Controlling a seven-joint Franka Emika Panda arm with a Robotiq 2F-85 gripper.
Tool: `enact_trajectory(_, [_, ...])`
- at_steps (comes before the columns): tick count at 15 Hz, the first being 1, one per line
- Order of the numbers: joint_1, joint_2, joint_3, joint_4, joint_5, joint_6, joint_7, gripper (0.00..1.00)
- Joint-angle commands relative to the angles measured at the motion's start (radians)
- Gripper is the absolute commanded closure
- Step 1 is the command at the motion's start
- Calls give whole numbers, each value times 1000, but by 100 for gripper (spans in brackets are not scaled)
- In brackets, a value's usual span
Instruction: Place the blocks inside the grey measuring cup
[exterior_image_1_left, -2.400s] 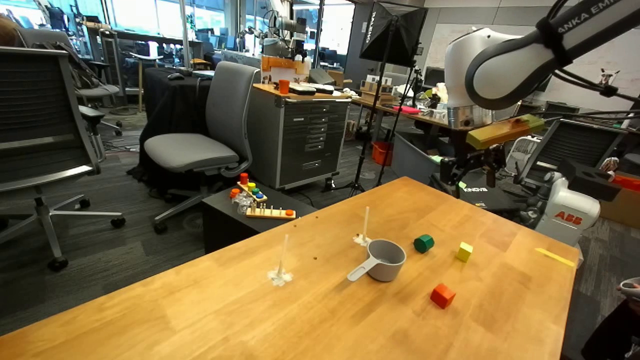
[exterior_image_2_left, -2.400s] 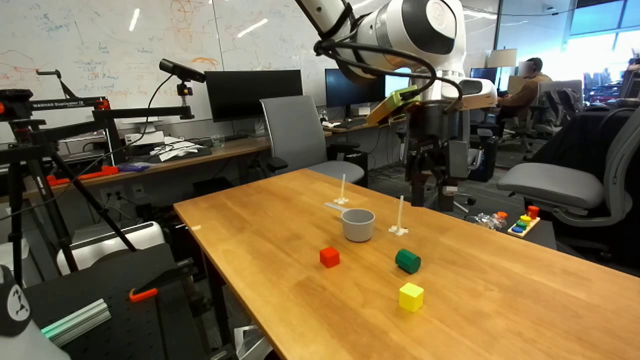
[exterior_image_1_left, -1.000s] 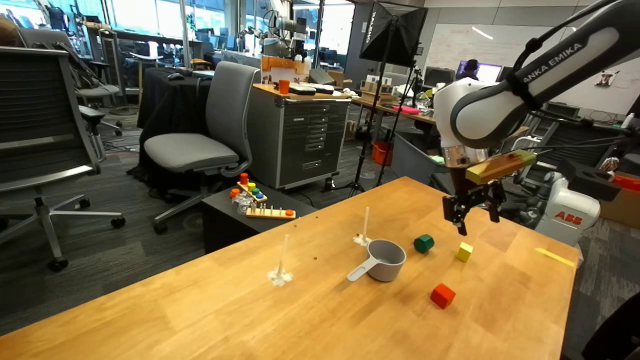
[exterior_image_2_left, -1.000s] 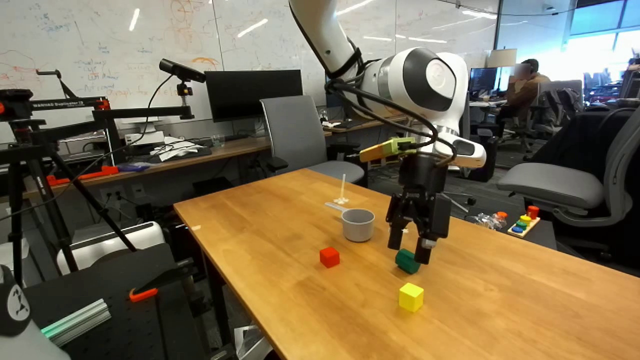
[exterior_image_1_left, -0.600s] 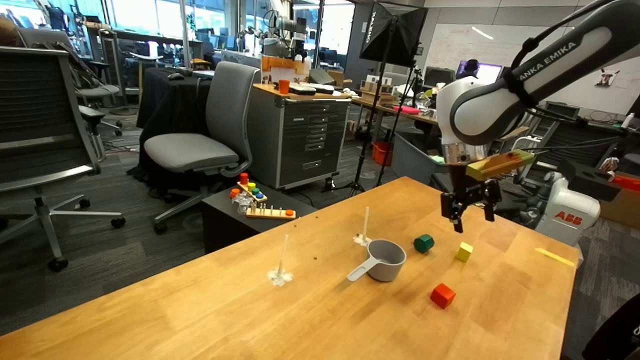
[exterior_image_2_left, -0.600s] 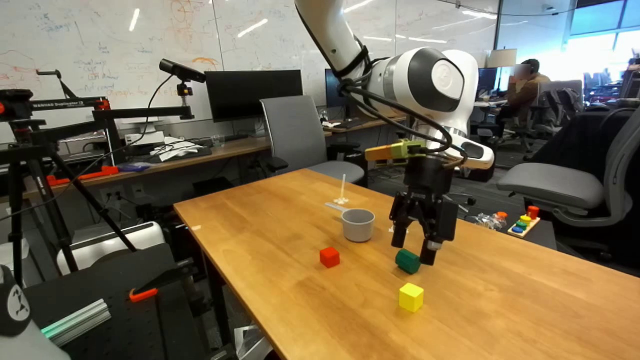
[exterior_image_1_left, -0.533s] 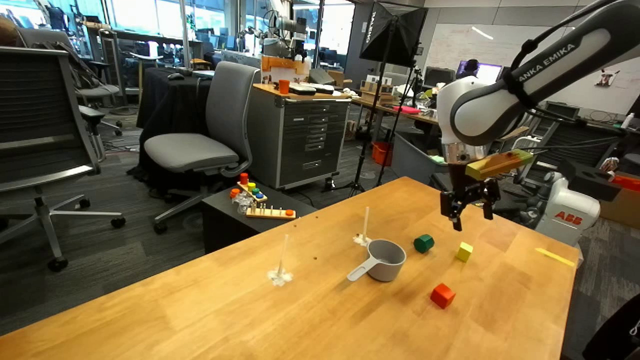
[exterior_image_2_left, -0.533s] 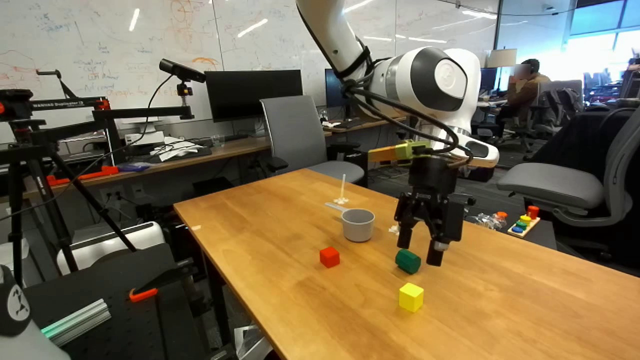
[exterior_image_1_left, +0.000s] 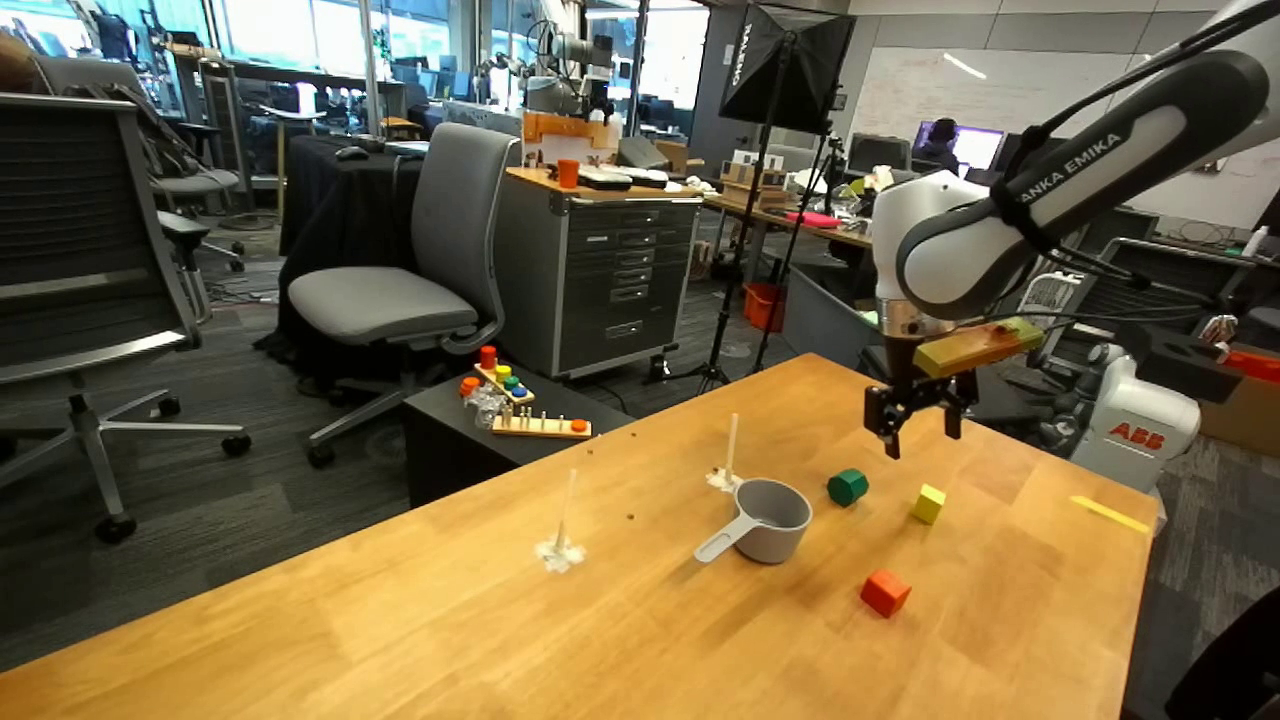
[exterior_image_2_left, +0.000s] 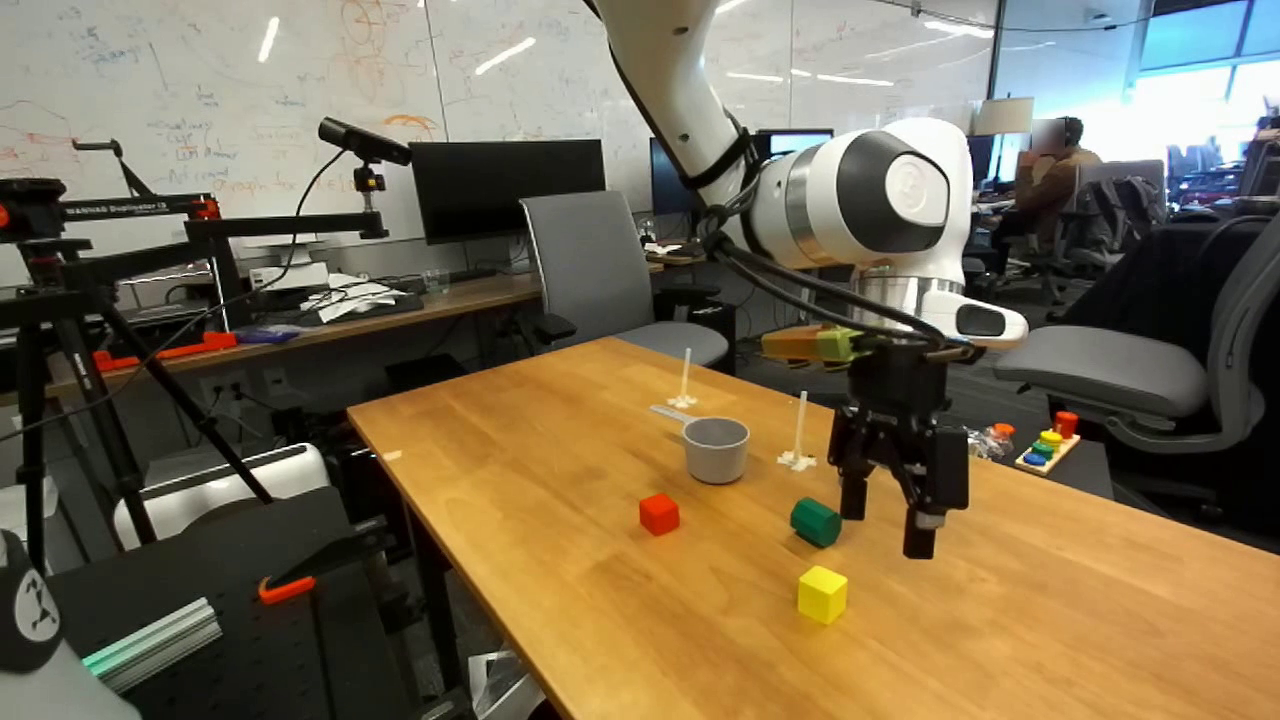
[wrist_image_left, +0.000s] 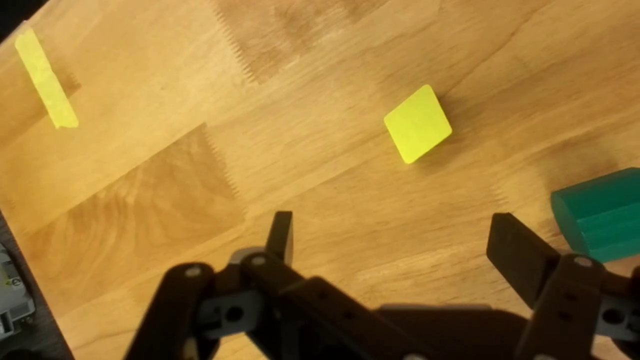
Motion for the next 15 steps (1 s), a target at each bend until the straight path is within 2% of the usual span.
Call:
enact_trajectory(1, [9, 3, -11, 4, 9, -1, -5, 0])
enact_trajectory(4, [9, 3, -11, 6, 9, -1, -4, 0])
enact_trajectory(8, [57, 15, -41, -12, -51, 64, 54, 0])
enact_trajectory(15, [127, 12, -56, -99, -103, 132, 117, 0])
